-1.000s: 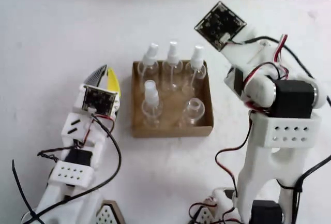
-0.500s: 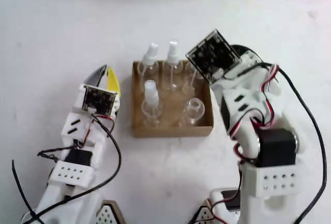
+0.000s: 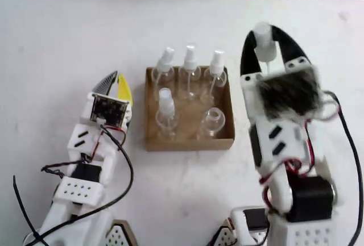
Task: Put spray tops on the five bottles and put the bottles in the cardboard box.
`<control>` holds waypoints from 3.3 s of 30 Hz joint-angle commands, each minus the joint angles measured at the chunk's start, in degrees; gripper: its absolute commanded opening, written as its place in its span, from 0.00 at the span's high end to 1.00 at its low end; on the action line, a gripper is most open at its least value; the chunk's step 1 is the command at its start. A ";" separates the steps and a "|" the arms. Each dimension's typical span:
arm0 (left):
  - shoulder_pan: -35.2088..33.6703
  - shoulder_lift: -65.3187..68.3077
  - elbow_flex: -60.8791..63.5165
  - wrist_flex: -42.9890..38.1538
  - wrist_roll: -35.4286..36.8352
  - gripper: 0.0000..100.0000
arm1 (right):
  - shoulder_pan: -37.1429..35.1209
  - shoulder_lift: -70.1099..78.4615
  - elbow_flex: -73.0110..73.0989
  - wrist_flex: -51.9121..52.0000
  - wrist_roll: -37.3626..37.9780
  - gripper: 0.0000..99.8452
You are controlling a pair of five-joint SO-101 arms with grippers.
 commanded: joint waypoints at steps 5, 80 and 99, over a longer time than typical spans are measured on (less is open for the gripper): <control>0.75 0.22 -1.05 -1.49 -0.44 0.98 | -0.31 -6.46 -0.18 -5.85 -13.98 0.98; -0.57 -0.22 -0.88 -1.23 0.18 0.98 | 0.13 -23.25 47.56 -32.75 -30.07 0.99; -0.57 -0.13 -0.88 -1.23 0.18 0.98 | -0.13 -23.16 54.15 -36.26 -30.07 0.99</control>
